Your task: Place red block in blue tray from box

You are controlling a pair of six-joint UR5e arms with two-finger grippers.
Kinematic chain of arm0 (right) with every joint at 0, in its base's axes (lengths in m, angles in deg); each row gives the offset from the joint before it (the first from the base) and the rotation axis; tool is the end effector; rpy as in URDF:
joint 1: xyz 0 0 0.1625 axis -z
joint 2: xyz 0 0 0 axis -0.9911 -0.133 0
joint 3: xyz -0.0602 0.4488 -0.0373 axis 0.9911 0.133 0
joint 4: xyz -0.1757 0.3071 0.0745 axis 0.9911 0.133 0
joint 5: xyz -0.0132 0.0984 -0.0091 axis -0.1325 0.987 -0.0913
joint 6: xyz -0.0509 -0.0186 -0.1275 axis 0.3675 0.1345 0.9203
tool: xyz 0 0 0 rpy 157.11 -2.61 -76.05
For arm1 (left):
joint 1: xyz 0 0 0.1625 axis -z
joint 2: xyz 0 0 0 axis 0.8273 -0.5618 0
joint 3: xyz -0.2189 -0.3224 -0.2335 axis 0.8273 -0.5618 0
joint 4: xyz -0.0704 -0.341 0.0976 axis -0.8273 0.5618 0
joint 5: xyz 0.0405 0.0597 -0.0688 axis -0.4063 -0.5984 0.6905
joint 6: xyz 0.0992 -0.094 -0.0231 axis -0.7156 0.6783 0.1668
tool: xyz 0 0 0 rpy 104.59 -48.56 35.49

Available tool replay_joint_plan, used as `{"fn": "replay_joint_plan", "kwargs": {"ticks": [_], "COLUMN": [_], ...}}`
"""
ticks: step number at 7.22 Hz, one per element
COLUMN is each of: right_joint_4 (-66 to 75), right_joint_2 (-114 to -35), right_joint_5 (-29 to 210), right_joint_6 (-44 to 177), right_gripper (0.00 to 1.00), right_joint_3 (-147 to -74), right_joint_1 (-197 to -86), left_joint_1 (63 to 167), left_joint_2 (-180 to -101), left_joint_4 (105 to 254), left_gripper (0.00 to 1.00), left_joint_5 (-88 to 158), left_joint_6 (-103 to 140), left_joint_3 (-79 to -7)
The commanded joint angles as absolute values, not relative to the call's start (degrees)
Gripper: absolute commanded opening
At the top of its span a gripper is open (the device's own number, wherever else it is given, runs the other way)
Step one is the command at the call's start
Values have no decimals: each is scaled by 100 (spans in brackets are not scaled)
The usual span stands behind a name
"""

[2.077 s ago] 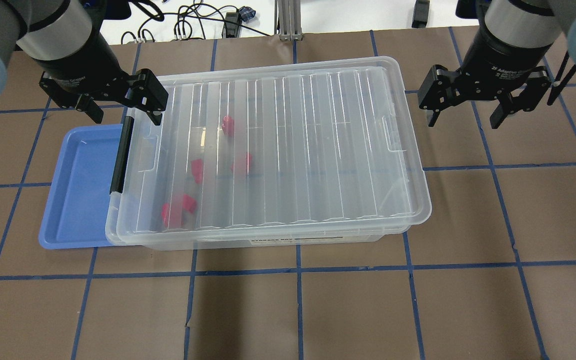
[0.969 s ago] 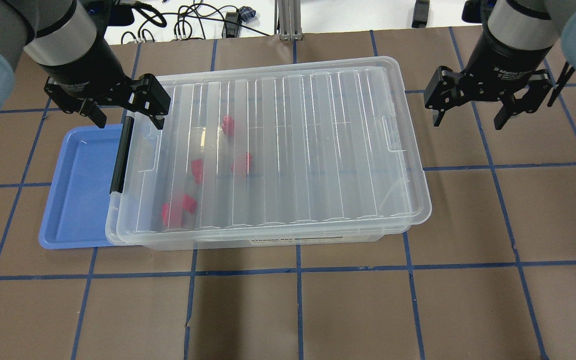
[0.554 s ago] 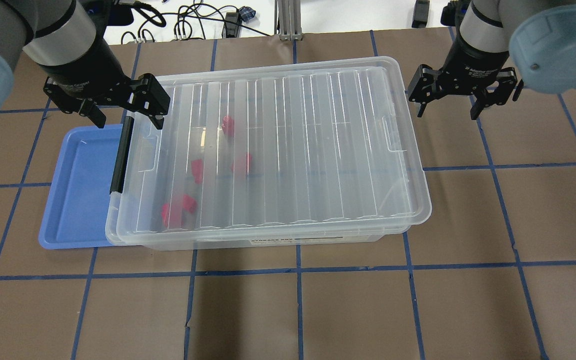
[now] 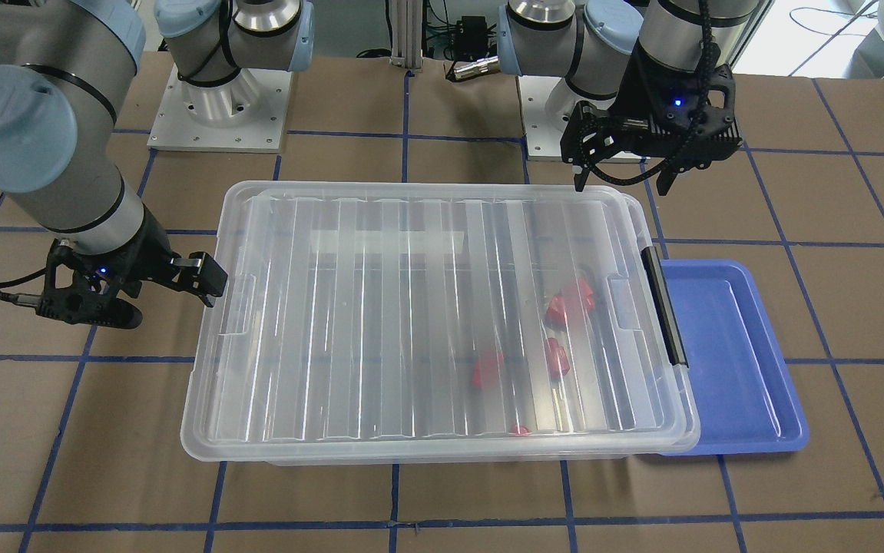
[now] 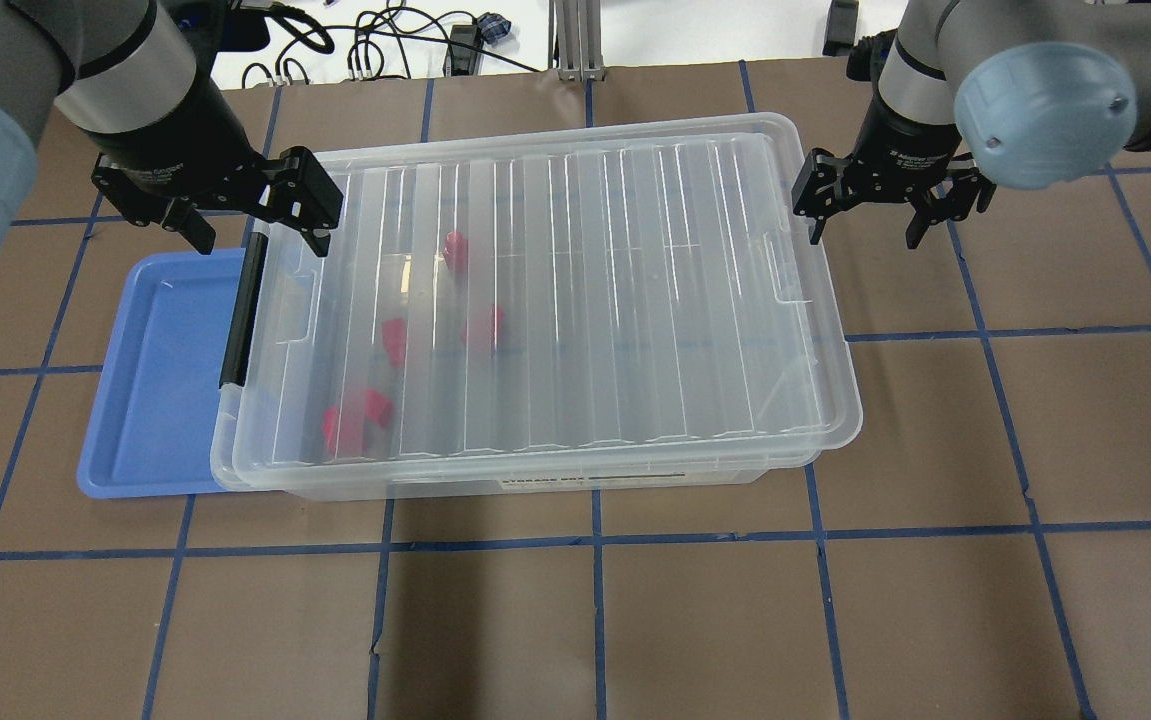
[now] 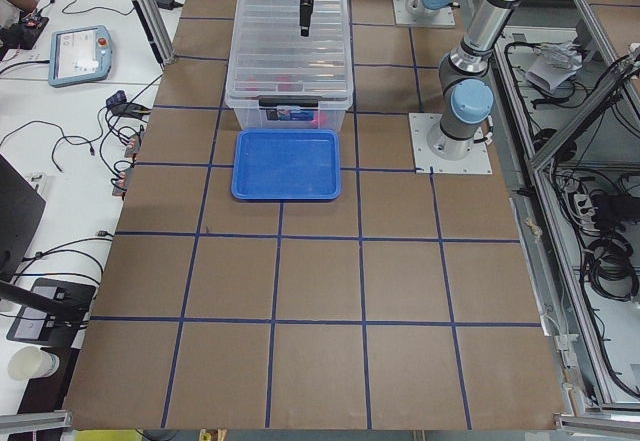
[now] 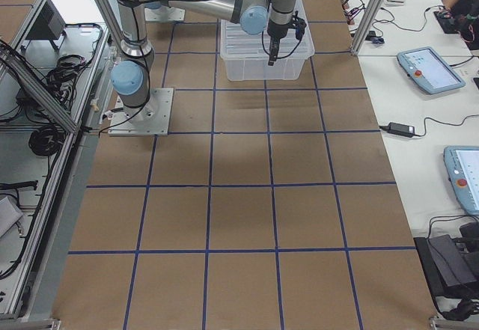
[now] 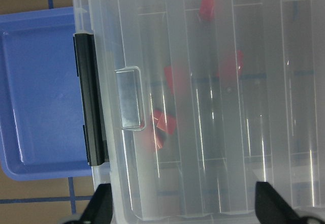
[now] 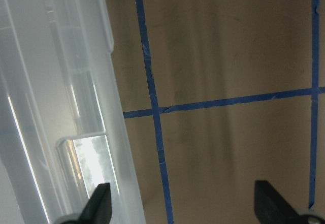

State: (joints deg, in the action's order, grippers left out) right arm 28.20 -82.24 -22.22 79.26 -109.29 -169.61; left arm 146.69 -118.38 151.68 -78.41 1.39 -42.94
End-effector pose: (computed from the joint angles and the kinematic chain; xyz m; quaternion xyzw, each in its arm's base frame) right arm 0.1091 -0.5193 0.3781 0.0582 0.9977 0.0357 0.0018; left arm -0.1356 -0.4213 0.4944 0.0294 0.9990 -0.0288 0.0156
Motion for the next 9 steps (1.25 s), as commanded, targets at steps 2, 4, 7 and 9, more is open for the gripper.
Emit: {"fn": "replay_joint_plan", "kwargs": {"ticks": [2,4,7,9], "right_joint_4": [2921,2965,2974,3000], "right_joint_2": [-8022,-7855,-7854,-7854], "right_joint_5": [-2009,-2026,-2105,-2106], "right_joint_6": [7949,7949,8203,8248], "right_gripper": [100,100,100,100], "right_joint_3": [-10928,-10920,-10867,-10875], "right_joint_1": [-16963,-16954,-16902,-16893], "left_joint_1": [14670,14670,14661,14661], "left_joint_2": [-11855,-11846,-11863,-11881], "left_joint_4": [15102,15102,15102,14989], "left_gripper": [100,100,100,100], "left_joint_5": [-7834,-7834,-7808,-7790], "left_joint_6": [131,139,139,139], "left_joint_3": [-4281,-4307,-4237,-4333]}}
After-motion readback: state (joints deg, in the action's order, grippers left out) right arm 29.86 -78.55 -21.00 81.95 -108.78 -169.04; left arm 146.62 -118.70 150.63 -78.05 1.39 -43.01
